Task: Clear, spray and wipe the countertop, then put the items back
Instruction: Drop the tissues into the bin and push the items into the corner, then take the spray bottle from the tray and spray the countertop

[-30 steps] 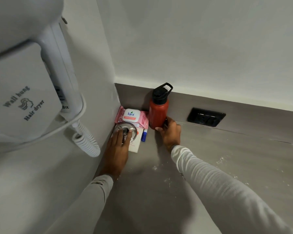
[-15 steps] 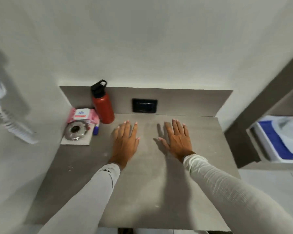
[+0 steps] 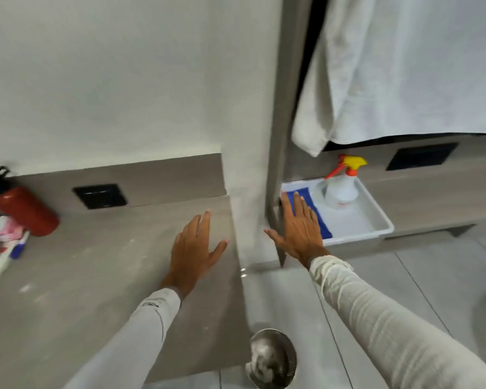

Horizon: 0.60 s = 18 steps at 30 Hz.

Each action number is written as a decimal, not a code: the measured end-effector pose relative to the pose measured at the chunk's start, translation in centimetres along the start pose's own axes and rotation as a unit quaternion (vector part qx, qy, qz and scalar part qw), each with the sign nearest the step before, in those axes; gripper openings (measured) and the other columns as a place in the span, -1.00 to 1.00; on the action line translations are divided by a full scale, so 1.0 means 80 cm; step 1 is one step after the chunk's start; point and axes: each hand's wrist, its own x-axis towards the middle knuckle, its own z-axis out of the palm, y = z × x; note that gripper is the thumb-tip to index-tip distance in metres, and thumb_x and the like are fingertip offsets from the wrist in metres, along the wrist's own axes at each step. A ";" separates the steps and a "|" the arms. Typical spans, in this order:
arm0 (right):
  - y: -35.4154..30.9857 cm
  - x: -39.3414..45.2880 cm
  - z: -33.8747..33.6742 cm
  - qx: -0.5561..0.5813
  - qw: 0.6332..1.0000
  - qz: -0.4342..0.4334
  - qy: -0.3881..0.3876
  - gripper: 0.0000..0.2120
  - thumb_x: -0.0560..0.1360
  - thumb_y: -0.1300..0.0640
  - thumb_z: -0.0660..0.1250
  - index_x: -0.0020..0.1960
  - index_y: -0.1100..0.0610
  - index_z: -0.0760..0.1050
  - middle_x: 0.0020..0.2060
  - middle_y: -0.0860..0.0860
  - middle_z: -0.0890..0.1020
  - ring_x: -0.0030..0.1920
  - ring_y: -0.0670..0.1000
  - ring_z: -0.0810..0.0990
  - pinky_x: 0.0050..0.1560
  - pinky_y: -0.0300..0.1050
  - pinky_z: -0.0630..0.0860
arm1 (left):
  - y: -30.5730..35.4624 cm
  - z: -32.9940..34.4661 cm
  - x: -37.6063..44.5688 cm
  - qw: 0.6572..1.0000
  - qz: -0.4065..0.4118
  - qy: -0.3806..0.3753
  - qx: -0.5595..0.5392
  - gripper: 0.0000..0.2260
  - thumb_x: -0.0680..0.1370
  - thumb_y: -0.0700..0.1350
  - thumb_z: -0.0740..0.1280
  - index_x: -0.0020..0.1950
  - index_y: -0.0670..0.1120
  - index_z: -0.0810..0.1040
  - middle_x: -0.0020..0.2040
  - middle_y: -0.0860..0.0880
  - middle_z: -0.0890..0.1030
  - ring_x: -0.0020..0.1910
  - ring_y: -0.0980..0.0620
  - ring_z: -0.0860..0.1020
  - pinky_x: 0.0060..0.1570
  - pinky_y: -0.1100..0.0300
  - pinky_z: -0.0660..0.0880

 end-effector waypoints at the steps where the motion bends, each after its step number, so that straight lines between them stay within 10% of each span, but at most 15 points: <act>1: 0.022 0.000 -0.008 0.018 1.000 0.012 -0.002 -0.01 0.50 -0.33 0.32 0.66 0.10 -0.12 0.61 0.25 0.11 0.61 0.26 0.10 0.54 0.19 0.18 | 0.024 0.006 0.010 1.000 0.000 -0.006 -0.025 -0.27 0.49 0.35 0.15 0.44 -0.17 0.39 0.25 -0.20 0.56 0.13 -0.22 0.60 -0.05 -0.04 0.60; 10: 0.166 0.055 -0.027 0.280 0.937 0.207 0.025 -0.06 0.45 -0.02 0.54 0.61 0.20 0.08 0.48 0.22 0.37 0.45 0.27 0.38 0.43 0.15 0.37 | 0.184 0.068 0.088 0.958 -0.050 -0.102 -0.264 -0.58 0.56 -0.03 0.40 0.37 -0.15 0.45 0.22 -0.15 0.58 0.14 -0.08 0.56 0.13 0.15 0.45; 18: 0.254 0.159 -0.011 0.397 0.887 0.232 0.030 -0.24 0.45 0.25 0.53 0.52 0.24 0.20 0.36 0.23 0.48 0.34 0.19 0.50 0.23 -0.15 0.39 | 0.236 0.152 0.127 0.971 0.033 -0.220 -0.085 -0.46 0.60 0.05 0.31 0.54 -0.06 0.28 0.54 -0.14 0.30 0.50 -0.13 0.28 0.46 0.04 0.27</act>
